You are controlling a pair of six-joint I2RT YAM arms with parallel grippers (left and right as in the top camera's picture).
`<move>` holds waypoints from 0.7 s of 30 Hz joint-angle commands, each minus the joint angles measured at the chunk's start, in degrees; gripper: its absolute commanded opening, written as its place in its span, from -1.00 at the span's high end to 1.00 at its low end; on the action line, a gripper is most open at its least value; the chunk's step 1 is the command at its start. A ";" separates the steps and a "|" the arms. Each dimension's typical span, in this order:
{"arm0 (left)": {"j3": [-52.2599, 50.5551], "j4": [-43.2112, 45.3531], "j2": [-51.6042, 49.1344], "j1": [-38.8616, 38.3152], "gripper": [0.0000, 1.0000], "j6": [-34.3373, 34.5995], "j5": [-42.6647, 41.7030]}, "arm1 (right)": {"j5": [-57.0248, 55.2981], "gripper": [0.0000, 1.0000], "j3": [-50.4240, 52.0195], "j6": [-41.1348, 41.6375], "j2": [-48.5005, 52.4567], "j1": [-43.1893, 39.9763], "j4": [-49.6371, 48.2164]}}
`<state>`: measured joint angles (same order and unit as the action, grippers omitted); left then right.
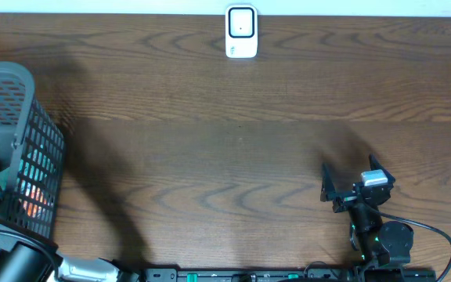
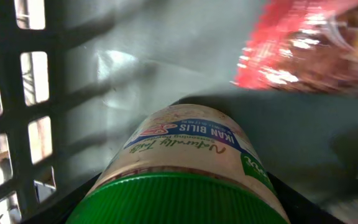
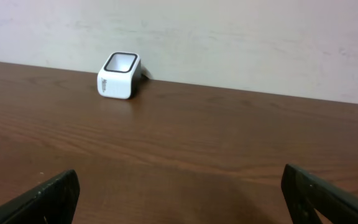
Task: Scan the item barcode
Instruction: 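Grasp the green-lidded jar with the left gripper and lift it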
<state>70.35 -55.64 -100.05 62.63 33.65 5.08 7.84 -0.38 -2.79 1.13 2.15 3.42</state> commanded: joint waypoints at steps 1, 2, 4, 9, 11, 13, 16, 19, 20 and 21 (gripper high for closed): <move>5.09 -0.70 5.57 0.13 -0.25 -2.69 -6.32 | -0.28 -0.98 0.07 -0.50 0.02 0.46 0.24; 5.86 -0.85 6.93 0.13 -0.25 -3.41 -7.96 | -0.28 -0.98 0.07 -0.50 0.02 0.46 0.24; 7.65 -1.31 9.94 0.13 -0.25 -3.63 -10.84 | -0.28 -0.99 0.07 -0.50 0.02 0.46 0.24; 12.72 -1.81 18.71 0.13 -0.26 -3.63 -23.93 | -0.28 -0.99 0.07 -0.50 0.02 0.46 0.24; 14.47 -0.79 22.58 0.13 -0.26 -3.63 -30.93 | -0.28 -0.99 0.07 -0.50 0.02 0.46 0.24; 15.52 1.62 26.73 0.13 -0.28 -3.61 -39.15 | -0.28 -0.99 0.07 -0.50 0.02 0.46 0.22; 16.11 7.89 32.87 -0.33 -0.29 -2.58 -50.14 | -0.28 -0.98 0.07 -0.50 0.02 0.46 0.24; 16.15 13.05 38.12 -1.62 -0.29 2.03 -55.69 | -0.28 -0.99 0.07 -0.50 0.02 0.46 0.24; 16.15 14.08 39.71 -2.69 -0.29 4.28 -56.30 | -0.28 -0.98 0.07 -0.50 0.02 0.46 0.24; 16.15 14.93 41.20 -4.13 -0.31 5.75 -56.68 | -0.28 -0.99 0.07 -0.50 0.02 0.46 0.24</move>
<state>85.23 -42.28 -62.61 60.95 34.11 -41.74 7.84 -0.38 -2.79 1.13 2.15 3.42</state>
